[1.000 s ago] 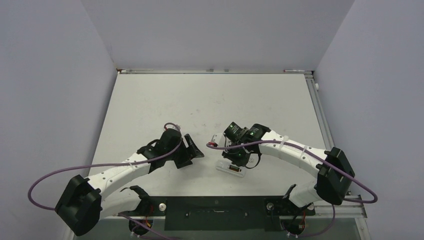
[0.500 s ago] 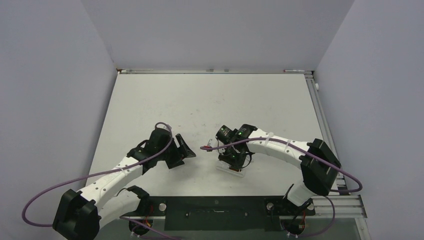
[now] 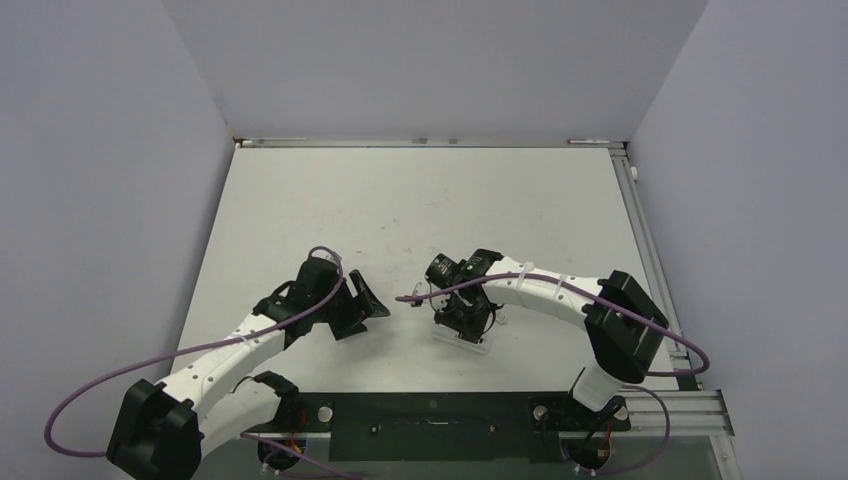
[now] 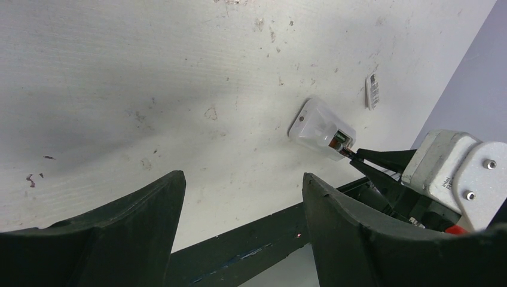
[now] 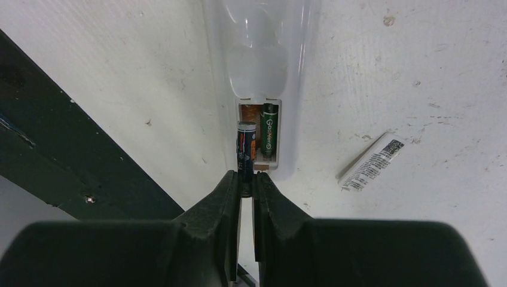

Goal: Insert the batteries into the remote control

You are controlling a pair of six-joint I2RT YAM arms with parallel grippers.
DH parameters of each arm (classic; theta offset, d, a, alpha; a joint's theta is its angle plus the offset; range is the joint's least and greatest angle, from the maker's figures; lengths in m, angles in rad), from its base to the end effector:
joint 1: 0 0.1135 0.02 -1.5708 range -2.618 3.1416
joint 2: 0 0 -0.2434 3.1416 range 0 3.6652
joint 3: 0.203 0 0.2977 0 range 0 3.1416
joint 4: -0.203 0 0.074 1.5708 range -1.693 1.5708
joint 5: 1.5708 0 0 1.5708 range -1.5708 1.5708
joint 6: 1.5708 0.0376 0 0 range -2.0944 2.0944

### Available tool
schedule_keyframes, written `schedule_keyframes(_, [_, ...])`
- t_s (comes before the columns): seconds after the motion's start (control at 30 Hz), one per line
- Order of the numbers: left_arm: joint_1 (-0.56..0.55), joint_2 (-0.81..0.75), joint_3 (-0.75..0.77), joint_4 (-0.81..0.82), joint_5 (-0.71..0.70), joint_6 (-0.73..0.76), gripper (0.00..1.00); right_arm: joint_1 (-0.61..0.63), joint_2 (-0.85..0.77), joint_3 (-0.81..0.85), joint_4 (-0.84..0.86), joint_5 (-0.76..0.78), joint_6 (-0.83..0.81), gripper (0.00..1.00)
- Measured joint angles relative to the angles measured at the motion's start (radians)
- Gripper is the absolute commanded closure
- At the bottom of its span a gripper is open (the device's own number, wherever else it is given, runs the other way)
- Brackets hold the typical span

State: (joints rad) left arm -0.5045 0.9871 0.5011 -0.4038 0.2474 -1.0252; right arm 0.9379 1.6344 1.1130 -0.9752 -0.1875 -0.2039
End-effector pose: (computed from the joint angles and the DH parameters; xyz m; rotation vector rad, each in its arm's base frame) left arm 0.2067 -0.1247 0.1477 -0.5746 2.6147 -0.8961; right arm 0.1874 0.2674 0.1526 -1.6972 2.6226 0.3158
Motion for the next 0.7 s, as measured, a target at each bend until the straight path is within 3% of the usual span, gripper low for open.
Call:
schedule_keyframes(0.53, [0.012, 0.001, -0.002, 0.004, 0.021, 0.013, 0.31, 0.006, 0.054, 0.0, 0.015, 0.0, 0.015, 0.9])
schedule_keyframes(0.7, [0.016, 0.002, -0.002, 0.004, 0.028, 0.013, 0.31, 0.006, 0.058, 0.0, 0.024, 0.0, 0.032, 0.82])
